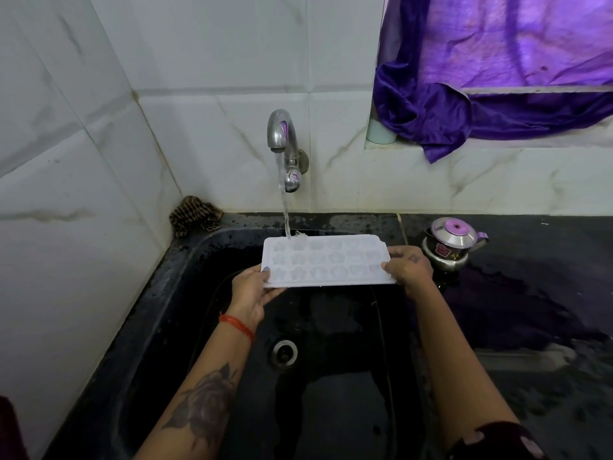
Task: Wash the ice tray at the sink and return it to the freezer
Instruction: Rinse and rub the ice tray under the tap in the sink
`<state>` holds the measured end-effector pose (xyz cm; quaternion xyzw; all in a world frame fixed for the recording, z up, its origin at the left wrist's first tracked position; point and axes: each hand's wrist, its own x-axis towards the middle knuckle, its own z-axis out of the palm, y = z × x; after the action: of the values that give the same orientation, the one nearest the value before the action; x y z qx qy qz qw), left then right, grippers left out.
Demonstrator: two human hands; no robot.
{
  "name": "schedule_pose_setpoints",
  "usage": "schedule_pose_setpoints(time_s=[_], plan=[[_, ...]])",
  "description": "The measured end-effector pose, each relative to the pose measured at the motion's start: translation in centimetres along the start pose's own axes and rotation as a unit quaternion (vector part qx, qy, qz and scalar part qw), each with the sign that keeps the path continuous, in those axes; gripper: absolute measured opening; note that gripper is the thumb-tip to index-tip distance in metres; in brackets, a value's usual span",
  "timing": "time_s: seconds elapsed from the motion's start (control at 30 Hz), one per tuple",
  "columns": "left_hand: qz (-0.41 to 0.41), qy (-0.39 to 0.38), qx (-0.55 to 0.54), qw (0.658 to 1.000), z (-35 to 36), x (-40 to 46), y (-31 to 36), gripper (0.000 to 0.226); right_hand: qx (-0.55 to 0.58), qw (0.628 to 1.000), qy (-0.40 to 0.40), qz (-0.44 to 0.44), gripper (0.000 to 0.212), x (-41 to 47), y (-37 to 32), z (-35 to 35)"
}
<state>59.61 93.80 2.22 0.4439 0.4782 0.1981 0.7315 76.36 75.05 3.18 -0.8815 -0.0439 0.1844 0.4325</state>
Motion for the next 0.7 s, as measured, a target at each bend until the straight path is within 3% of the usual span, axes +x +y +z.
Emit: schedule_pose_setpoints(time_s=[0.37, 0.7], plan=[[0.003, -0.026, 0.007, 1.000, 1.4, 0.8, -0.2, 0.029, 0.008, 1.000, 0.018, 0.002, 0.039, 0.6, 0.8, -0.6], [0.033, -0.016, -0.016, 0.999, -0.2, 0.1, -0.1, 0.030, 0.018, 1.000, 0.011, -0.013, 0.037, -0.2, 0.3, 0.8]])
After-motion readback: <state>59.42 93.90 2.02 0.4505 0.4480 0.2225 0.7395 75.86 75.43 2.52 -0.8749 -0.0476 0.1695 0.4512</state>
